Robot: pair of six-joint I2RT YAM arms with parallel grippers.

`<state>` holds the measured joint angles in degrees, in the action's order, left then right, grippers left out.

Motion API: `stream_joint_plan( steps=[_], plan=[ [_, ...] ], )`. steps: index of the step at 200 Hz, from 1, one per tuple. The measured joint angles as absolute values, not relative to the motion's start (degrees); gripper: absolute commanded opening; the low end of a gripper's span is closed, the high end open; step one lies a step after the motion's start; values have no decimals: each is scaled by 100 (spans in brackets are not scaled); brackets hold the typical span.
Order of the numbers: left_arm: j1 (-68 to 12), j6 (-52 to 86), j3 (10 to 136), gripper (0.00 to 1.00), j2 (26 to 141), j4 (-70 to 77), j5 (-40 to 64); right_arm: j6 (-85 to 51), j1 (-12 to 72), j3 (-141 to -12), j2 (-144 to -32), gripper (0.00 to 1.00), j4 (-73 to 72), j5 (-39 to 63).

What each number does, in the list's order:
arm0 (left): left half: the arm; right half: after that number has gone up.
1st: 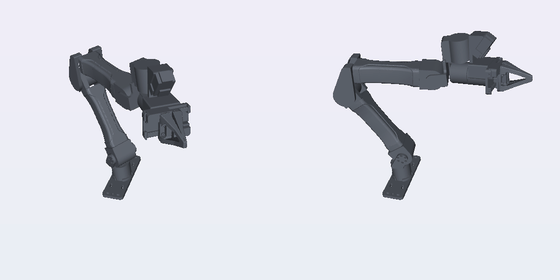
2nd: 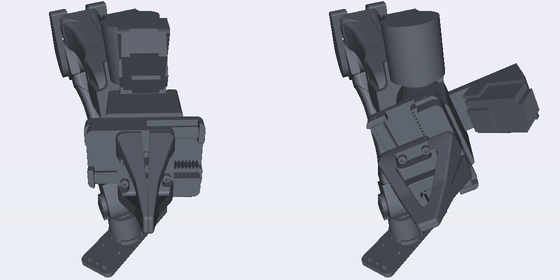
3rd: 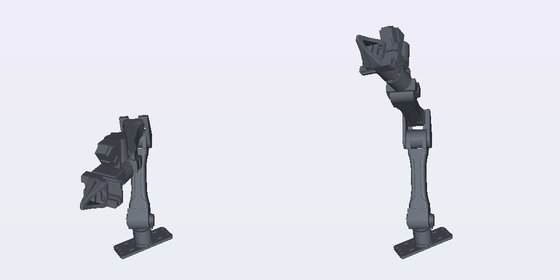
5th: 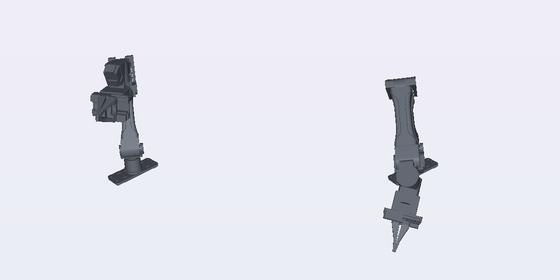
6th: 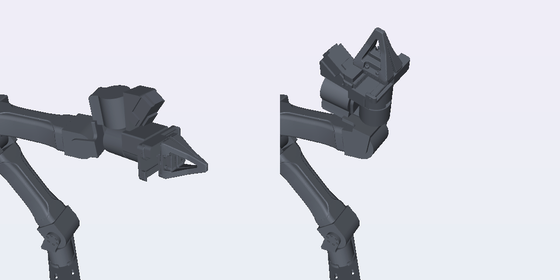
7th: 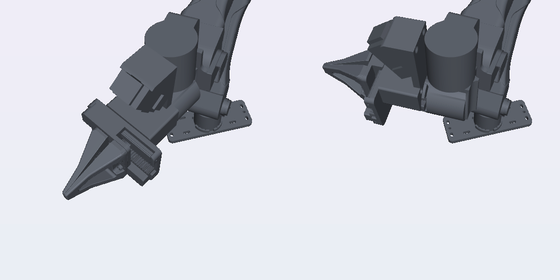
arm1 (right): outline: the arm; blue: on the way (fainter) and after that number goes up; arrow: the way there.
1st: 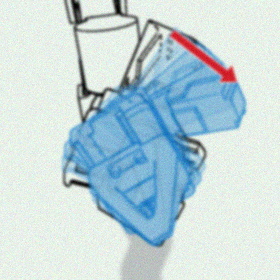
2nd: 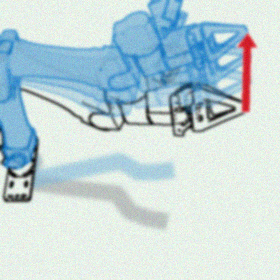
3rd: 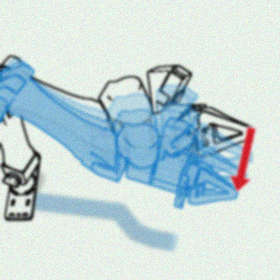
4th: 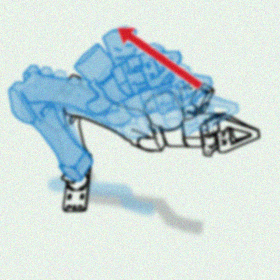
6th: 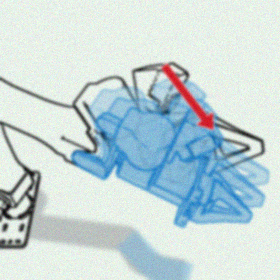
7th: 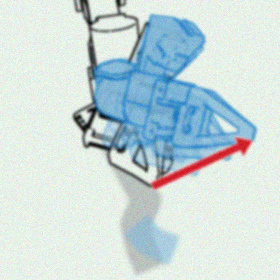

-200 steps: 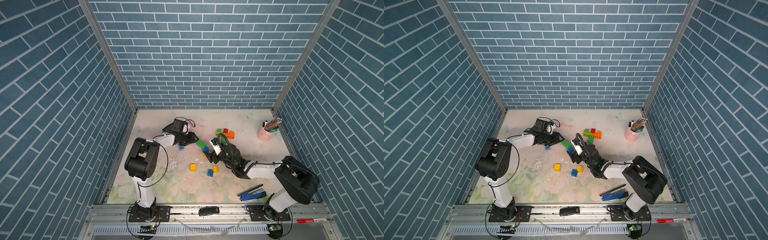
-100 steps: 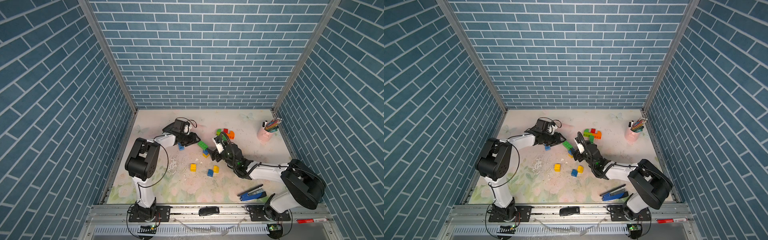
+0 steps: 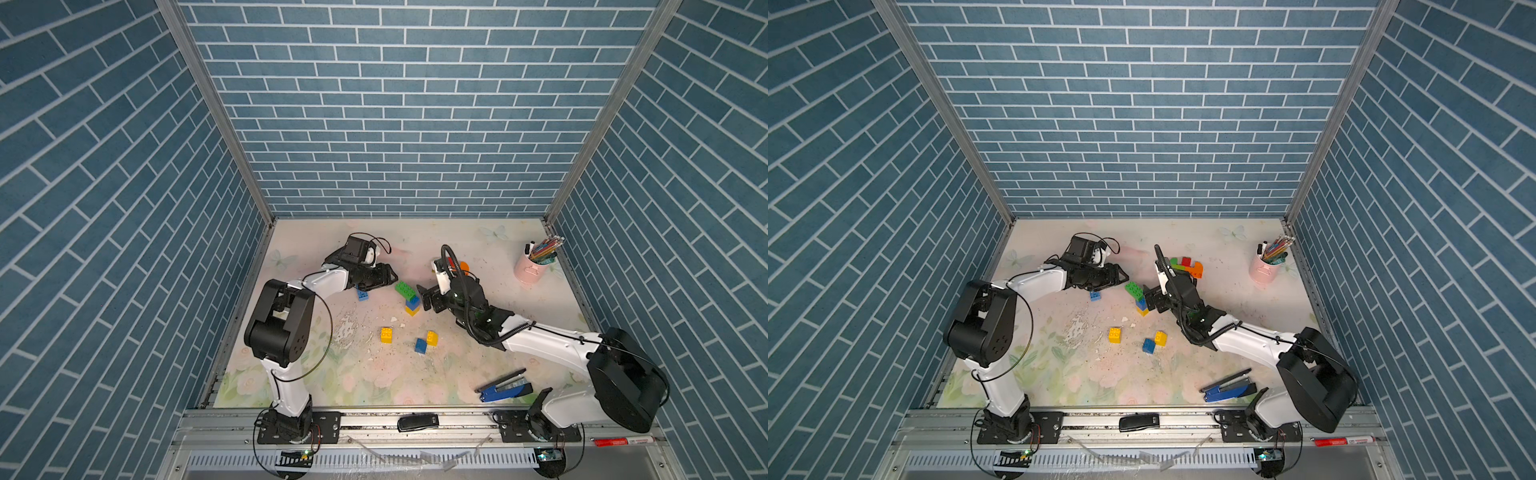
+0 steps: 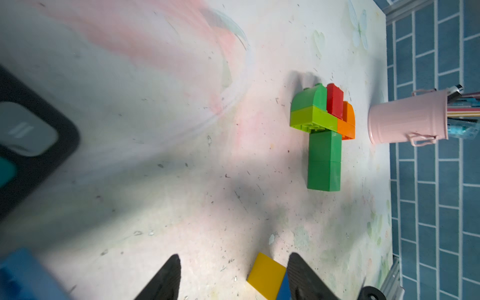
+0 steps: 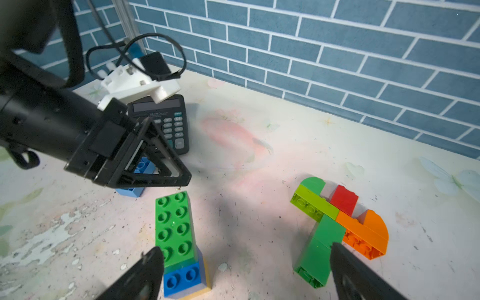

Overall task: Assemble a fork with lego
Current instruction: Pick up the lego brick from the center of the board.

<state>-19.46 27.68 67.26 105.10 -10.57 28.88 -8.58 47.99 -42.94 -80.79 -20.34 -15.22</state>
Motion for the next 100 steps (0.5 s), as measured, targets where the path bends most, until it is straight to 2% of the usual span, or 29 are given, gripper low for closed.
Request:
stream_joint_plan(
  steps=[45, 64, 100],
  plan=[
    [-1828, 2617, 6643, 69, 9821, -1559, 1747, -1269, 4799, -4842, -7843, 99, -1100, -1673],
    [-1828, 2626, 6543, 76, 9544, -1841, 1092, -1337, 4799, -5087, -7881, 99, -681, -1667],
    [-1824, 2685, 6462, 78, 9679, -2121, 506, -1372, 4799, -5472, -7981, 99, -259, -1660]
  ],
)
